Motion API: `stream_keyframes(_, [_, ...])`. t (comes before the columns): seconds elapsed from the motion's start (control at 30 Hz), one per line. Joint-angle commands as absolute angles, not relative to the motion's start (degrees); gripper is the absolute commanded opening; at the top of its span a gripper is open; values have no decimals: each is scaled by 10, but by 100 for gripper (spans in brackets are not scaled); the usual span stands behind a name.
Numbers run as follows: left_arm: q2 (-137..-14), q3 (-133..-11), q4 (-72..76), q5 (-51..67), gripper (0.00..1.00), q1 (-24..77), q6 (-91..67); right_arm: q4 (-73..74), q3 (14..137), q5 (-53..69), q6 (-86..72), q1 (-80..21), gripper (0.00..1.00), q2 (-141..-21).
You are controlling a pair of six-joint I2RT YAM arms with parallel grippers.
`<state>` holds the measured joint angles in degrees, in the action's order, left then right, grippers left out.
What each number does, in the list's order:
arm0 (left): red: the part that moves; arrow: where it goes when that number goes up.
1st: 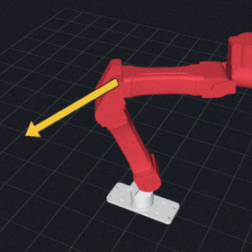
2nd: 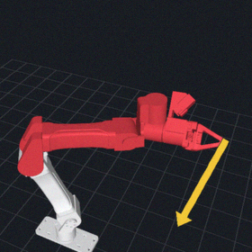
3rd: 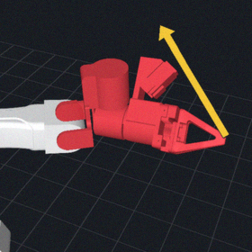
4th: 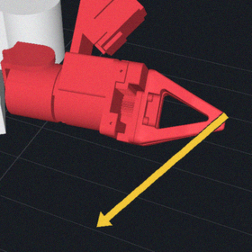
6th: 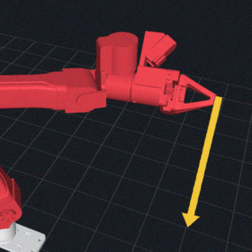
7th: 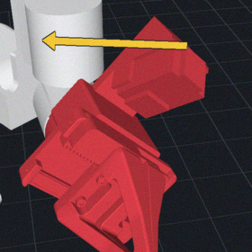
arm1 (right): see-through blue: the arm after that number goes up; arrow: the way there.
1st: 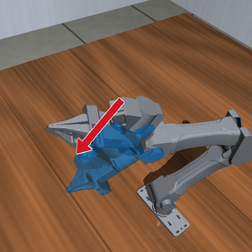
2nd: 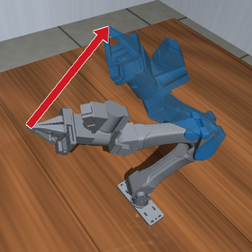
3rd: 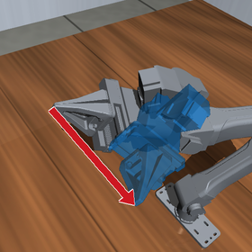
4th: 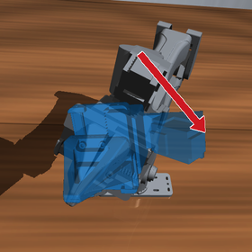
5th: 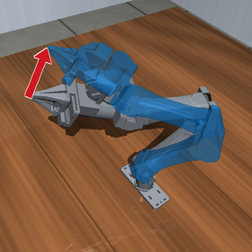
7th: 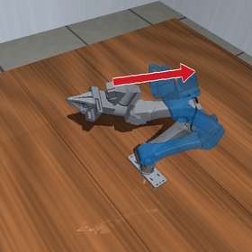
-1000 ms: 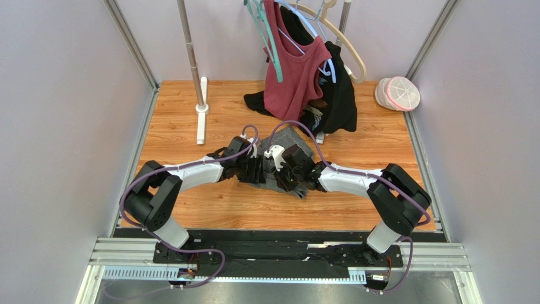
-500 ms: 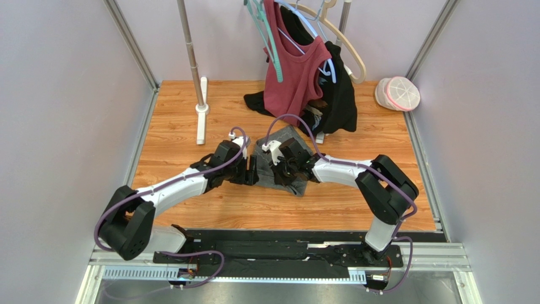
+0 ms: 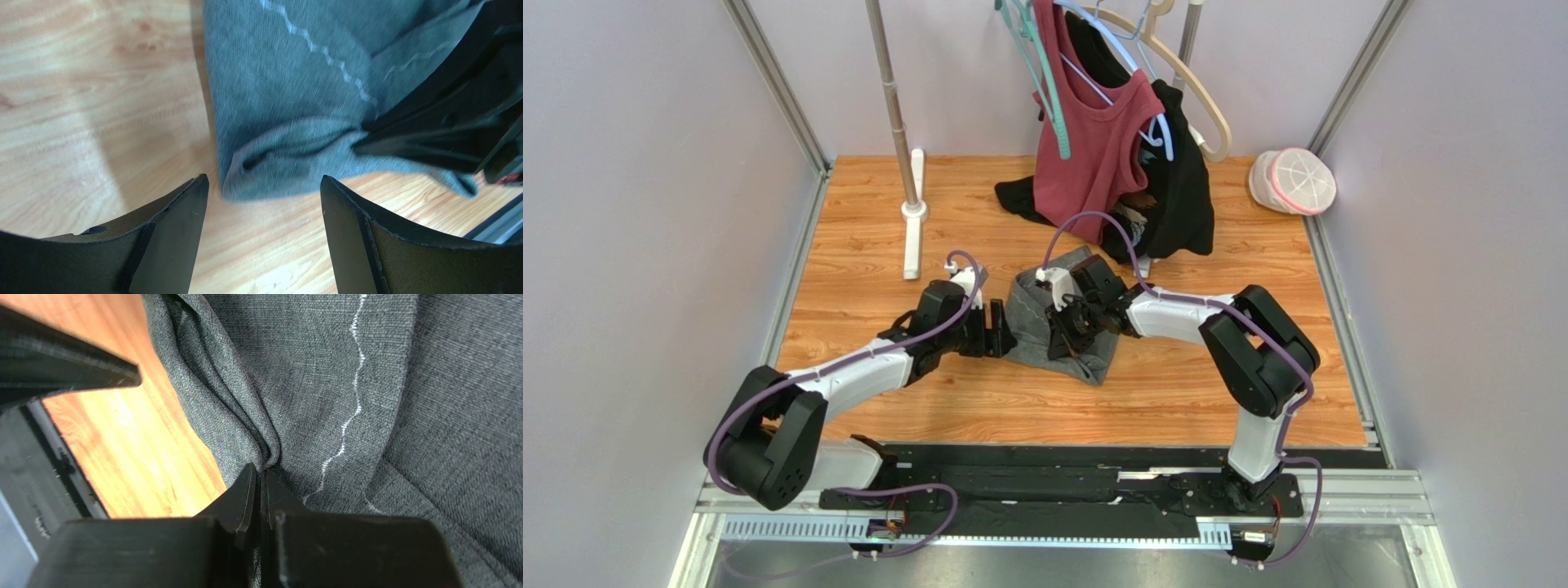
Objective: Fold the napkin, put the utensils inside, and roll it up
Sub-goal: Roll the napkin with the utensil
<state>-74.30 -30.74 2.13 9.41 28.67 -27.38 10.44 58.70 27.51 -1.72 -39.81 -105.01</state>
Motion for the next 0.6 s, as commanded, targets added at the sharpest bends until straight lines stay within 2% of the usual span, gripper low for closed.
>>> stream_keyframes(0.0, [-758,-291,120,127,76,269,-299,188,569,297,-14,-403,0,-1096])
stream_keyframes(0.37, [-820,-287,157,145,70,265,-298,191,575,313,-13,-402,0,-1104])
stream_keyframes(0.47, [-836,-287,162,148,63,265,-296,193,578,319,-13,-401,0,-1108])
stream_keyframes(0.5, [-843,-287,160,149,55,265,-296,193,578,321,-13,-401,0,-1110])
stream_keyframes(0.57, [-849,-287,161,151,48,265,-295,193,579,321,-13,-401,0,-1110])
